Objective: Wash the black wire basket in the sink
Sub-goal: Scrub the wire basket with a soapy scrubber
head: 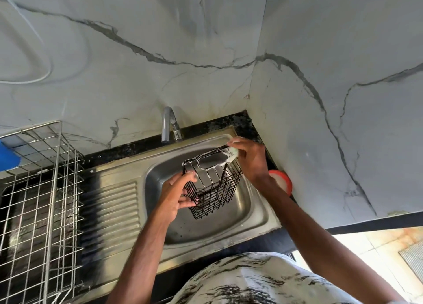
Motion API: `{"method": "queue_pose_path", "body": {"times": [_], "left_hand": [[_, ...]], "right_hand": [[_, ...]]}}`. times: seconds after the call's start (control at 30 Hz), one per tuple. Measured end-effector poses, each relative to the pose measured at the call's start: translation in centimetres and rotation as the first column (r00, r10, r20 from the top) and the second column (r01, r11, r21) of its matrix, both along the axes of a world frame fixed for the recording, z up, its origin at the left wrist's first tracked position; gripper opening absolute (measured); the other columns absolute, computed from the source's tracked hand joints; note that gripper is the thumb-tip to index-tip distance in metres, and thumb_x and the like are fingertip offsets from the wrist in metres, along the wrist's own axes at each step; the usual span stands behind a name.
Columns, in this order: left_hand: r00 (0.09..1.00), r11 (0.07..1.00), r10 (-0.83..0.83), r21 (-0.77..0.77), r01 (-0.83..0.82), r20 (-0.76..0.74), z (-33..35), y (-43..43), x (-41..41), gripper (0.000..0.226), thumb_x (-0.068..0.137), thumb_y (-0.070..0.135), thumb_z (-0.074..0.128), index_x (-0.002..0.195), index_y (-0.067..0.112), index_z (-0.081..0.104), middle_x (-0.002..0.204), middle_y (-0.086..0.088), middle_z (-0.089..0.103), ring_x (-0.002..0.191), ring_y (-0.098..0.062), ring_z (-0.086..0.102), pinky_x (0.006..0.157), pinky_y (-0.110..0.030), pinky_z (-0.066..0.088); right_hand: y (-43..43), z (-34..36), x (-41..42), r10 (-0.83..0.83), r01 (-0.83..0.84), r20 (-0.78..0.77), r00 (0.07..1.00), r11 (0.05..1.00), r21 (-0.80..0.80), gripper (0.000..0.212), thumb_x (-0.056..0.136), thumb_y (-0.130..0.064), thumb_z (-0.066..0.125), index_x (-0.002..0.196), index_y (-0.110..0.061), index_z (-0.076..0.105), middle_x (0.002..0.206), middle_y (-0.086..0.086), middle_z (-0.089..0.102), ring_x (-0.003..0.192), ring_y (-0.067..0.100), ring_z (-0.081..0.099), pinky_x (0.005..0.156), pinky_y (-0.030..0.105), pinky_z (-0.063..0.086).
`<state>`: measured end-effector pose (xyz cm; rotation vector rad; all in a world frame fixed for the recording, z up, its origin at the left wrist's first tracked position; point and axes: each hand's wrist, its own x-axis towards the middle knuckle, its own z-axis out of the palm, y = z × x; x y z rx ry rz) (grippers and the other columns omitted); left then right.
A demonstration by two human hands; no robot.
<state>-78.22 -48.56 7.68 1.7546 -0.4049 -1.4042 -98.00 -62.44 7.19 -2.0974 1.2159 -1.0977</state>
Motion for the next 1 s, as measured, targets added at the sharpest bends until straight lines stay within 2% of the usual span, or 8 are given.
{"method": "queue_pose_path", "body": {"times": [0.1,0.17,0.27,0.43,0.57,0.67,0.87,1.0], "left_hand": [[0.997,0.998,0.055,0.009,-0.054,-0.051,-0.1,-0.1,0.7,0.042,0.069,0.046,0.080,0.105,0.025,0.080,0.127,-0.026,0.064,0.109,-0.043,0.069,0.077,-0.050,0.065],[0.989,0.995,0.099,0.016,-0.097,-0.111,0.3,-0.1,1.0,0.041,0.080,0.035,0.078,0.117,0.017,0.075,0.117,-0.029,0.069,0.096,-0.042,0.074,0.073,-0.046,0.065],[0.985,0.994,0.107,-0.003,-0.108,-0.134,0.8,-0.4,1.3,0.055,0.070,0.039,0.080,0.119,0.016,0.073,0.109,-0.028,0.071,0.085,-0.041,0.075,0.073,-0.045,0.065],[0.994,0.998,0.055,-0.030,-0.058,-0.094,0.3,-0.5,1.1,0.032,0.092,0.034,0.071,0.119,0.016,0.074,0.115,-0.025,0.069,0.096,-0.038,0.075,0.086,-0.056,0.062],[0.997,0.999,0.038,-0.010,-0.038,-0.072,0.4,-0.6,0.3,0.027,0.091,0.042,0.073,0.108,0.022,0.079,0.125,-0.027,0.063,0.108,-0.044,0.070,0.084,-0.060,0.062],[0.992,0.996,0.091,-0.008,-0.092,-0.092,0.6,-0.7,0.2,0.028,0.090,0.045,0.073,0.105,0.023,0.080,0.127,-0.025,0.062,0.106,-0.043,0.070,0.086,-0.061,0.061],[0.988,0.989,0.144,0.041,-0.141,-0.057,1.8,-1.6,-1.0,0.014,0.085,0.048,0.080,0.077,0.037,0.082,0.135,-0.024,0.057,0.116,-0.044,0.063,0.063,-0.043,0.064],[0.976,0.978,0.201,0.070,-0.195,-0.089,1.6,-1.7,-1.3,0.060,0.080,0.060,0.079,0.126,0.024,0.068,0.121,-0.027,0.061,0.105,-0.043,0.067,0.078,-0.052,0.064]], "right_hand": [[0.6,-0.1,-0.6,-0.028,0.023,0.066,0.997,0.997,0.077,0.048,0.078,0.027,0.055,0.104,-0.004,0.078,0.108,0.008,0.077,0.103,0.013,0.073,0.088,0.038,0.061],[2.1,0.2,-0.7,-0.035,0.032,0.030,0.999,0.997,0.077,0.048,0.082,0.024,0.053,0.112,-0.006,0.076,0.117,0.008,0.074,0.110,0.010,0.070,0.094,0.030,0.058],[3.8,1.0,-1.2,-0.069,0.069,0.007,0.998,0.997,0.020,0.049,0.083,0.024,0.053,0.116,-0.005,0.074,0.123,0.008,0.071,0.116,0.003,0.062,0.097,0.012,0.049],[2.8,2.0,-1.0,-0.022,0.023,0.026,0.999,0.999,-0.033,0.041,0.085,0.022,0.055,0.108,-0.005,0.077,0.116,0.009,0.074,0.108,0.008,0.069,0.091,0.017,0.055],[1.6,2.0,0.4,-0.029,0.030,0.064,0.998,0.999,-0.014,0.039,0.086,0.021,0.055,0.106,-0.004,0.078,0.112,0.009,0.076,0.106,0.010,0.071,0.091,0.027,0.059],[2.2,2.0,0.6,-0.040,0.045,0.072,0.997,0.997,-0.063,0.039,0.086,0.019,0.054,0.105,-0.005,0.078,0.113,0.007,0.076,0.107,0.008,0.070,0.092,0.024,0.058],[6.4,1.1,2.8,0.172,-0.182,-0.067,0.983,0.961,-0.209,0.046,0.082,0.028,0.055,0.107,-0.005,0.076,0.120,0.013,0.072,0.115,0.020,0.069,0.079,0.025,0.062],[6.9,0.9,3.8,0.263,-0.271,-0.065,0.963,0.928,-0.254,0.048,0.080,0.030,0.055,0.110,-0.002,0.075,0.122,0.012,0.071,0.120,0.022,0.066,0.078,0.030,0.063]]}}
